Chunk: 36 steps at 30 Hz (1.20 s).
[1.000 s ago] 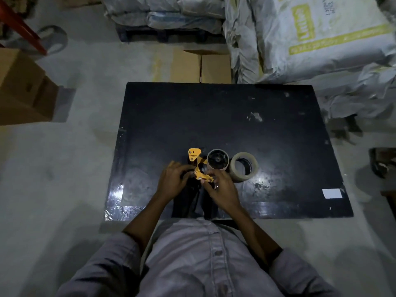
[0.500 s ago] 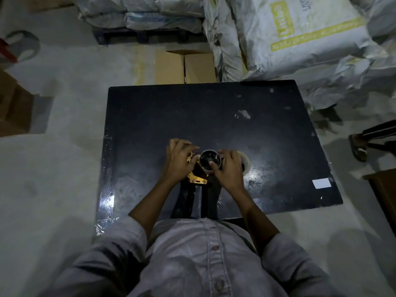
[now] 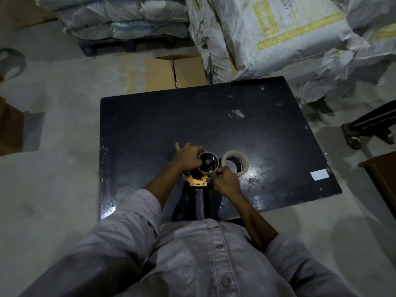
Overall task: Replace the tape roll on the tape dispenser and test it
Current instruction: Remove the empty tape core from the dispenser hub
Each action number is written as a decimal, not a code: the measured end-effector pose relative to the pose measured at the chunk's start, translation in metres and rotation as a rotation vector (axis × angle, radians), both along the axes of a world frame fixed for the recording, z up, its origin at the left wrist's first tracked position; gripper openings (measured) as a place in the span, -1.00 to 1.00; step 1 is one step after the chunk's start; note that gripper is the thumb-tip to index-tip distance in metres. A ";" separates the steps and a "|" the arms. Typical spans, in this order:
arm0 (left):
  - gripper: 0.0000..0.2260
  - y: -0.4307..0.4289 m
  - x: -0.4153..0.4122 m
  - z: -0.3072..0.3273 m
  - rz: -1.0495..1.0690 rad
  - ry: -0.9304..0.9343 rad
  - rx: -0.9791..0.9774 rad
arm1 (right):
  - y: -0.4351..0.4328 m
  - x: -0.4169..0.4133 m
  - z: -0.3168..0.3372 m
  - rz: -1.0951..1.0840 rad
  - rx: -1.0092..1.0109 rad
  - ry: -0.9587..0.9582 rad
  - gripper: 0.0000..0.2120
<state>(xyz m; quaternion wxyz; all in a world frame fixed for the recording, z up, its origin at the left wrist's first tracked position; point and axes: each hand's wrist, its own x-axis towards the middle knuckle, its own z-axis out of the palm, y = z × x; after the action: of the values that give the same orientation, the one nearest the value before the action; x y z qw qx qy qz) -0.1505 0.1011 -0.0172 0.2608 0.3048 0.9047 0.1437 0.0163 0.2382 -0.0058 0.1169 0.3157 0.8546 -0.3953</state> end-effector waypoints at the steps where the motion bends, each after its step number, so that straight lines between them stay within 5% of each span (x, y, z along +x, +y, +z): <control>1: -0.65 -0.003 0.003 -0.001 0.015 -0.013 0.013 | -0.003 -0.003 -0.002 -0.014 -0.027 0.019 -0.67; 8: -0.82 -0.048 0.009 -0.003 0.192 -0.212 0.118 | -0.012 -0.026 -0.023 -0.016 -0.312 0.115 -0.85; 13: -0.73 -0.076 0.002 -0.005 0.165 -0.383 0.184 | -0.023 -0.036 -0.009 -0.136 -0.478 0.152 -0.88; 19: -0.52 -0.075 0.008 -0.014 0.243 -0.291 0.196 | -0.024 -0.043 -0.015 -0.209 -0.482 0.142 -0.77; 28: -0.73 -0.058 0.023 -0.005 0.434 -0.207 0.159 | -0.021 -0.042 -0.013 -0.253 -0.500 0.117 -0.69; 33: -0.73 -0.045 0.020 0.000 0.486 -0.201 0.020 | -0.018 -0.047 -0.031 -0.268 -0.460 0.033 -0.36; 36: -0.70 -0.041 0.016 -0.011 0.528 -0.212 0.001 | -0.017 -0.051 -0.033 -0.293 -0.445 0.006 -0.45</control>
<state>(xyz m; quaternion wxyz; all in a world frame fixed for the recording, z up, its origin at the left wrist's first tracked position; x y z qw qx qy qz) -0.1341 0.0596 -0.0279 0.3072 0.0419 0.9204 0.2382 -0.0348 0.2208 -0.0387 0.1225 0.4015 0.6923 -0.5870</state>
